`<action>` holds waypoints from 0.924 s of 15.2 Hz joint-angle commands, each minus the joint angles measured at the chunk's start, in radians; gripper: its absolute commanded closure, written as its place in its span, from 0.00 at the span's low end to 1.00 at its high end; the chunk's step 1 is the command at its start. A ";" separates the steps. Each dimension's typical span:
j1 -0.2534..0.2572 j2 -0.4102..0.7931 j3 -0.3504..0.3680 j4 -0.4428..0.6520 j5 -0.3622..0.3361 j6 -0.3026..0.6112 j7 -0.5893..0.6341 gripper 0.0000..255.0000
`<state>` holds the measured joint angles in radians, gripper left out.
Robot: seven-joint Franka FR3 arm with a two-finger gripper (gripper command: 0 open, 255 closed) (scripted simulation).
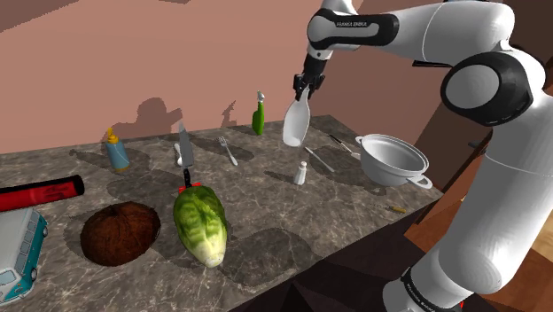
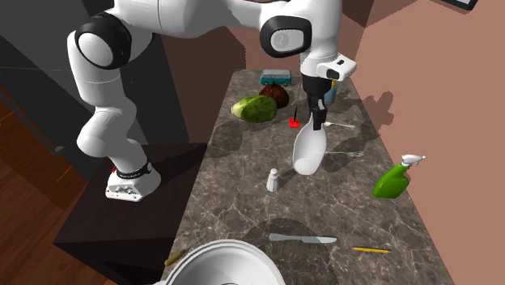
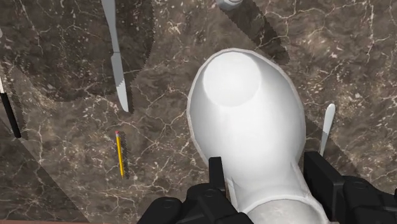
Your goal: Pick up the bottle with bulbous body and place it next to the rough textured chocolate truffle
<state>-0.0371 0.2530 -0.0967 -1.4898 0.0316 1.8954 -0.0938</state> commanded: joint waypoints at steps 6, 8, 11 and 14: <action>-0.002 0.009 0.000 0.107 0.000 -0.098 0.001 1.00; -0.002 0.015 -0.001 0.144 0.001 -0.128 0.001 1.00; -0.004 0.027 -0.001 0.202 0.002 -0.175 0.001 1.00; 0.010 0.008 0.005 0.196 -0.004 -0.187 0.021 1.00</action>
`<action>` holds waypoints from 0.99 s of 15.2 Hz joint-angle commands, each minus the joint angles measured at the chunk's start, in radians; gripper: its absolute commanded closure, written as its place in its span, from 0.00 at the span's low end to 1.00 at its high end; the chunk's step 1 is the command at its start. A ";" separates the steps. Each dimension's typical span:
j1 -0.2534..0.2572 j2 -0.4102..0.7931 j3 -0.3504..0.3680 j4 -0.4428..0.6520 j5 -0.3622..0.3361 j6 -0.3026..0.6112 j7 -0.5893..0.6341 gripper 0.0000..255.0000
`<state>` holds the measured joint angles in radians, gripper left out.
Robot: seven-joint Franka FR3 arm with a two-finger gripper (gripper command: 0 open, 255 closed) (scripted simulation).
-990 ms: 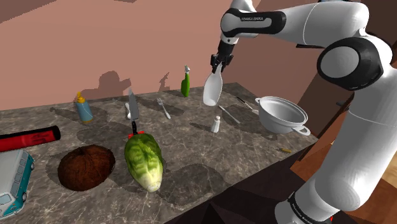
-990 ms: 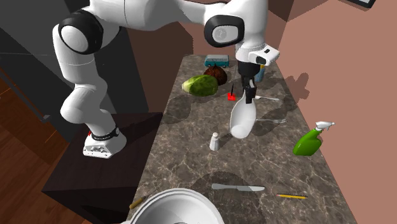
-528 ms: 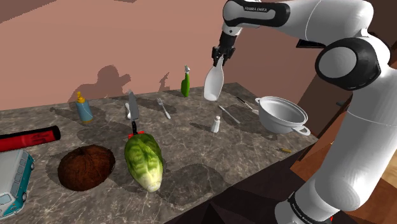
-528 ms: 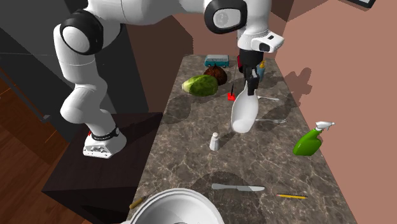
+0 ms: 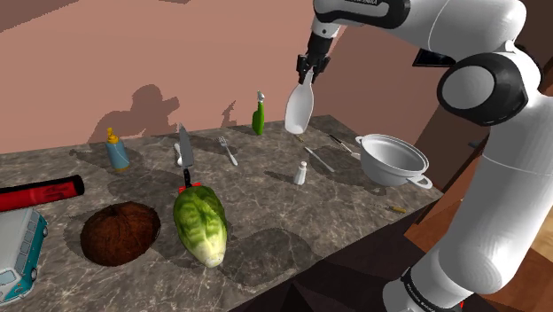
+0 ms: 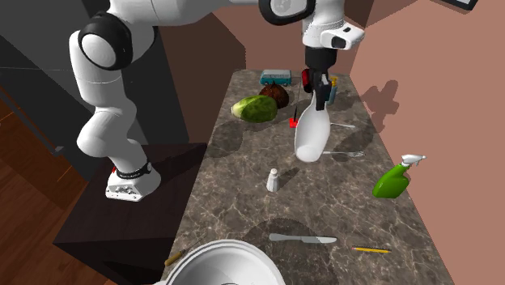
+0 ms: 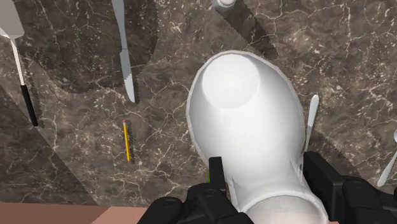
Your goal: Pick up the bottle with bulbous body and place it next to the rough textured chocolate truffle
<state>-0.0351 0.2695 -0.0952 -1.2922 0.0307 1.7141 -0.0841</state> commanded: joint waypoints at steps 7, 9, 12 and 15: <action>0.105 -0.156 0.057 -0.201 -0.046 0.046 0.161 1.00; 0.130 -0.187 0.076 -0.241 -0.055 0.053 0.206 1.00; 0.167 -0.226 0.106 -0.290 -0.068 0.061 0.275 1.00; 0.203 -0.256 0.138 -0.325 -0.078 0.064 0.344 1.00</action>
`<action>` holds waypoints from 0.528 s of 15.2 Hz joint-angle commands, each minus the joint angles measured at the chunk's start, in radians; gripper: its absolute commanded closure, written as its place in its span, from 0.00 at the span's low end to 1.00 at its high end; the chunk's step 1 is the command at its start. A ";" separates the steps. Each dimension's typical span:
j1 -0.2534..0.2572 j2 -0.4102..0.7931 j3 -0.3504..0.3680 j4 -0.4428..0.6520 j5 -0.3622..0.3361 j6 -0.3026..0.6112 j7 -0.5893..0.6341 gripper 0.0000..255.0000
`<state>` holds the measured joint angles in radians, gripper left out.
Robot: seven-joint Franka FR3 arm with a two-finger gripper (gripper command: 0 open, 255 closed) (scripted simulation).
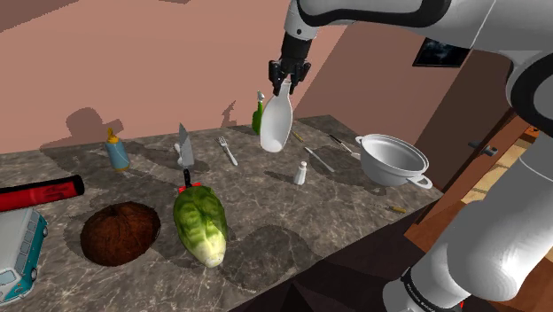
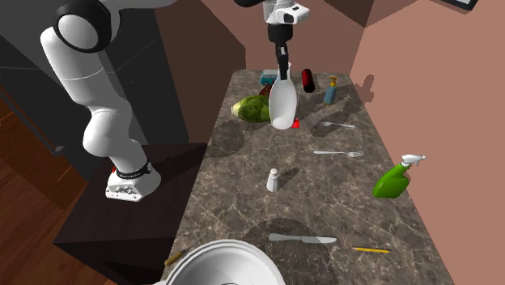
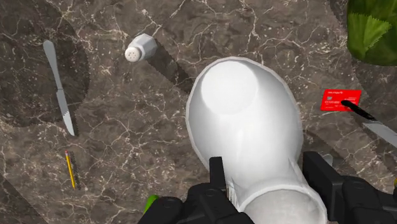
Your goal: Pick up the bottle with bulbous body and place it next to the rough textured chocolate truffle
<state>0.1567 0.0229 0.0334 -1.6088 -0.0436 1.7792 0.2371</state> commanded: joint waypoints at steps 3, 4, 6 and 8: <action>0.045 -0.029 0.044 -0.032 -0.013 -0.001 0.093 1.00; 0.057 -0.034 0.056 -0.038 -0.016 -0.002 0.117 1.00; 0.080 -0.041 0.079 -0.044 -0.021 -0.004 0.164 1.00; 0.103 -0.043 0.104 -0.046 -0.027 -0.008 0.212 1.00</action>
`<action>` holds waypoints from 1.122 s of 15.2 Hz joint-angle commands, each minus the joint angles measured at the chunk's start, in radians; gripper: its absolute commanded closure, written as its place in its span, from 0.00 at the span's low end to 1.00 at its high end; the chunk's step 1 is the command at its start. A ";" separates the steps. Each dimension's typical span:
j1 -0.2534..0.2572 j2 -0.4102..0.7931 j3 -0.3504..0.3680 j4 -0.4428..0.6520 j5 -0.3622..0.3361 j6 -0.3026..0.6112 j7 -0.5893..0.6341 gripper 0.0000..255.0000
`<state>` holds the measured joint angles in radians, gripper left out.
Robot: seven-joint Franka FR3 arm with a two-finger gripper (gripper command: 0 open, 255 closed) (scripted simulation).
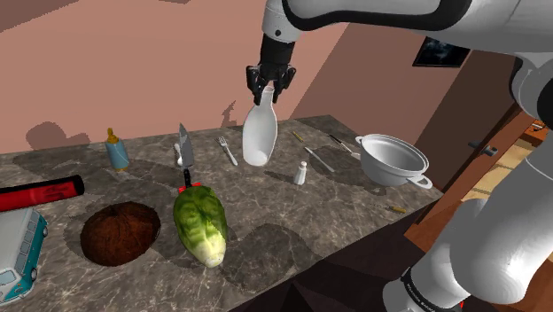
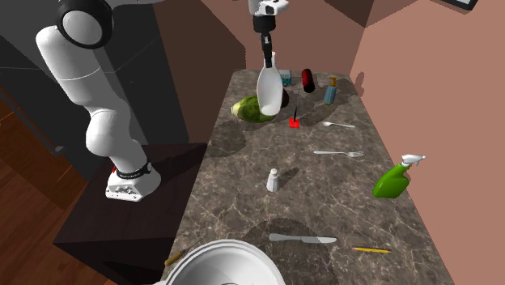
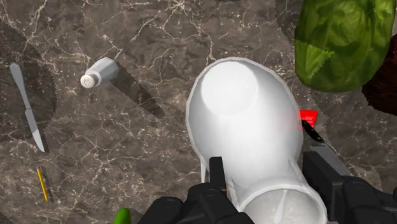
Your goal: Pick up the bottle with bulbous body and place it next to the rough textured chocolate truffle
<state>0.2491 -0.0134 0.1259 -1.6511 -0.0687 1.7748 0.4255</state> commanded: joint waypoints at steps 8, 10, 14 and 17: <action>0.105 0.026 0.109 0.039 -0.033 -0.031 0.218 1.00; 0.130 0.045 0.133 0.063 -0.043 -0.042 0.267 1.00; 0.185 0.098 0.179 0.128 -0.071 -0.068 0.366 1.00; 0.230 0.149 0.211 0.194 -0.098 -0.094 0.439 1.00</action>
<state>0.4621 0.1161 0.3253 -1.4884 -0.1561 1.6958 0.8362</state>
